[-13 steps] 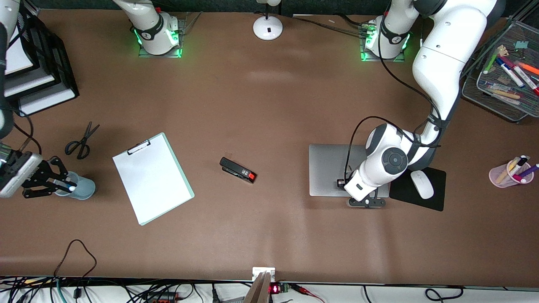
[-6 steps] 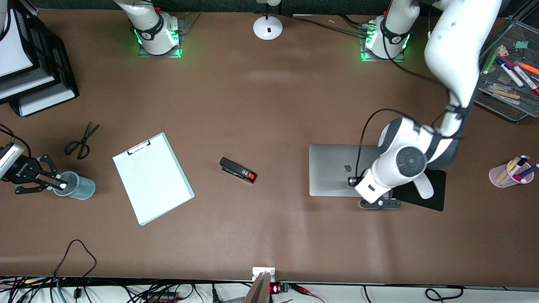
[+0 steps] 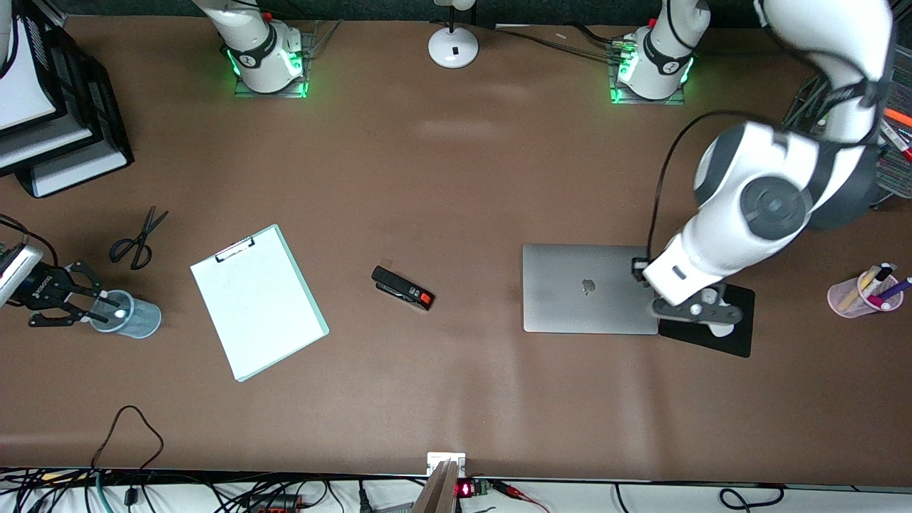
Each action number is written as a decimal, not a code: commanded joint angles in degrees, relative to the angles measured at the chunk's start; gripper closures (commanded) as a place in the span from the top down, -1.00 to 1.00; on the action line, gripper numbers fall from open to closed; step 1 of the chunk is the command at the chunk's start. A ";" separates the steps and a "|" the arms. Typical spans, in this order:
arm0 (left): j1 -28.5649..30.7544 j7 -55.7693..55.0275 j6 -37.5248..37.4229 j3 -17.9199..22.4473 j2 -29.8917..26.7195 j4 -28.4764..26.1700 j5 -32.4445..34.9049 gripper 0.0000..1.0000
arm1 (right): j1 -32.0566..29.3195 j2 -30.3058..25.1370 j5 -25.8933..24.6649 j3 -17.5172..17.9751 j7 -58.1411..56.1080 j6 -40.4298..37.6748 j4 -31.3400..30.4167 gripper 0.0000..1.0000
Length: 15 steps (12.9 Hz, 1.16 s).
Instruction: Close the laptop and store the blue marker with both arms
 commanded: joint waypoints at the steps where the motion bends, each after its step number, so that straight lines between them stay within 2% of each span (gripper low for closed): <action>1: 0.93 2.23 -5.55 -0.67 -5.50 -1.60 0.83 1.00 | 0.42 -1.27 -0.21 0.48 6.70 -1.11 1.26 1.00; 3: 0.93 2.41 -9.61 -0.75 -7.88 -1.51 0.83 1.00 | 2.35 -3.46 -5.82 0.39 16.43 -0.94 1.26 1.00; 6: 2.51 5.21 -11.82 0.03 -11.74 -0.90 -2.13 1.00 | 7.27 -8.55 -17.76 0.56 36.37 -0.94 1.26 1.00; 7: 2.52 7.83 -12.00 2.04 -13.59 -1.42 -4.77 1.00 | 8.85 -10.13 -21.11 0.65 41.48 -0.94 1.26 1.00; 9: 0.94 11.54 -12.62 9.41 -15.09 -2.21 -8.63 1.00 | 12.37 -12.69 -27.00 0.48 53.78 -1.72 1.08 1.00; 10: -0.37 11.55 -12.44 12.14 -16.92 -4.30 -10.83 1.00 | 13.95 -14.18 -30.51 0.56 60.37 -3.90 1.08 1.00; 12: -2.84 11.20 -10.00 16.54 -21.23 -9.49 -11.04 1.00 | 16.76 -16.64 -35.97 0.56 73.03 -8.56 1.08 1.00; 15: -3.29 13.75 -5.85 17.09 -25.90 -15.56 -9.89 1.00 | 20.63 -20.07 -40.90 0.65 88.86 -15.42 0.56 1.00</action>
